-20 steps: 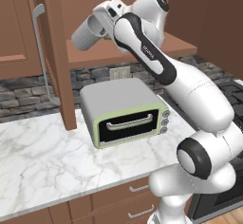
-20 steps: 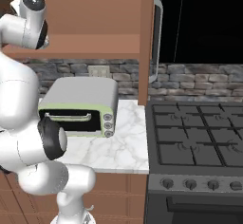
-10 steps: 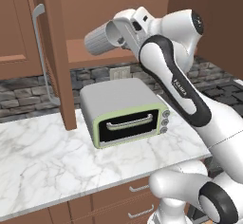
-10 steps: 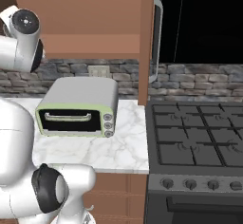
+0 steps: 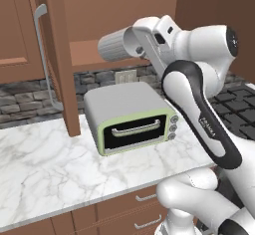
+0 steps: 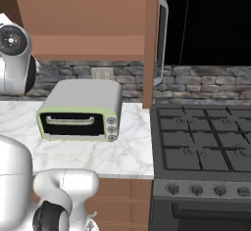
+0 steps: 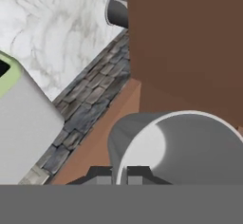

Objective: There is a bowl on the dining counter. Grab a lemon wedge from the fridge and place it in the bowl. Then get the liquor bottle and glass cup from the cabinet and place them next to the bowl.

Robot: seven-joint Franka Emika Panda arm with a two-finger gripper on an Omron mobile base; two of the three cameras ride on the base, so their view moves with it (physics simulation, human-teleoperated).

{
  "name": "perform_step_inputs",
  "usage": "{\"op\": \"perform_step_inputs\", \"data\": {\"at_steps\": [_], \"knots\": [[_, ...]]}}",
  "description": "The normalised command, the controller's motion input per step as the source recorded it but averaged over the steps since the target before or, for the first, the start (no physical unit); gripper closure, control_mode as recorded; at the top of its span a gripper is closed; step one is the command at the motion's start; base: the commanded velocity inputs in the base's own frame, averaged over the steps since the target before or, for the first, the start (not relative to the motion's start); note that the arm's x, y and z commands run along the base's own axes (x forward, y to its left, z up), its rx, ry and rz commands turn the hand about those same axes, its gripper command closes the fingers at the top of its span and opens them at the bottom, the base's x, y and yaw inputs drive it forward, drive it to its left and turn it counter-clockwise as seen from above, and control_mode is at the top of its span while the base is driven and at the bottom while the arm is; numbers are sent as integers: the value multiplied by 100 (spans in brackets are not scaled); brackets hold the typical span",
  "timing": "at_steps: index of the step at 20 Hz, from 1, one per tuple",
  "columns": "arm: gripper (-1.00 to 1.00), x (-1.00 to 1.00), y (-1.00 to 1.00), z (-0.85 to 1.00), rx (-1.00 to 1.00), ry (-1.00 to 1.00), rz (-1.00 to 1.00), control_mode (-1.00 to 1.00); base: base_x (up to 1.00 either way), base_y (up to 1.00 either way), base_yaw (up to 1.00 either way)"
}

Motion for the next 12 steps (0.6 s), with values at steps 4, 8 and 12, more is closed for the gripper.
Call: {"op": "perform_step_inputs", "data": {"at_steps": [4,8,12], "knots": [[100,-3,0,0,0,0,0,-100,0,0,0],[100,0,0,0,0,0,0,-100,0,0,0],[100,-53,-14,0,0,-10,-4,-100,0,0,0]]}}
